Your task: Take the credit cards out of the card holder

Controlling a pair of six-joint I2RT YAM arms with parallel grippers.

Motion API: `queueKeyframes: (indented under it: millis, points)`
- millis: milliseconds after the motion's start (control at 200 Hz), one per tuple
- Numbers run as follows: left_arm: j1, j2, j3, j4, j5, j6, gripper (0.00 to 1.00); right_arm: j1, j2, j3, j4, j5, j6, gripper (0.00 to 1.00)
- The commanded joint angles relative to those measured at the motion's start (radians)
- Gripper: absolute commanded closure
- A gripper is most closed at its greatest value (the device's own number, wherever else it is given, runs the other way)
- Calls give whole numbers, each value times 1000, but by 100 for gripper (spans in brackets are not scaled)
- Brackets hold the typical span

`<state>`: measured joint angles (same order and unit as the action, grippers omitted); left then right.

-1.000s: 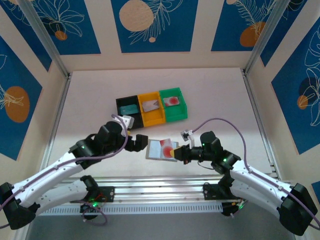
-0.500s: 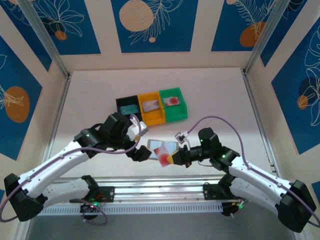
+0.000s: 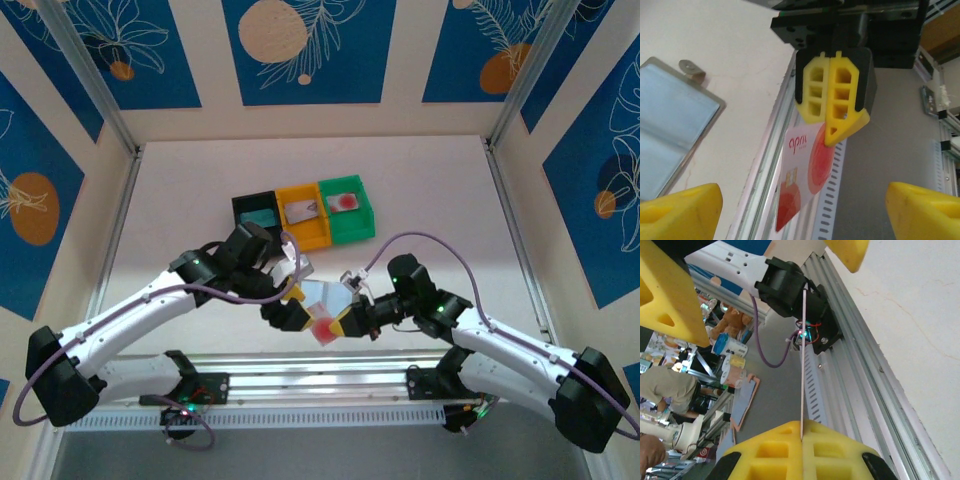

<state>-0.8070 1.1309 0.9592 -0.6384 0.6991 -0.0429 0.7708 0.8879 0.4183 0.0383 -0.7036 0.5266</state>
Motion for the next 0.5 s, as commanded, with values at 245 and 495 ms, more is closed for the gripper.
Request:
queueKeyframes:
  millis: [245, 495]
  points:
    - [7, 59, -30, 65, 173, -14, 36, 54, 40, 47, 9, -36, -43, 100]
    - [8, 97, -36, 76, 217, -15, 67, 63, 45, 50, 10, -30, -46, 100]
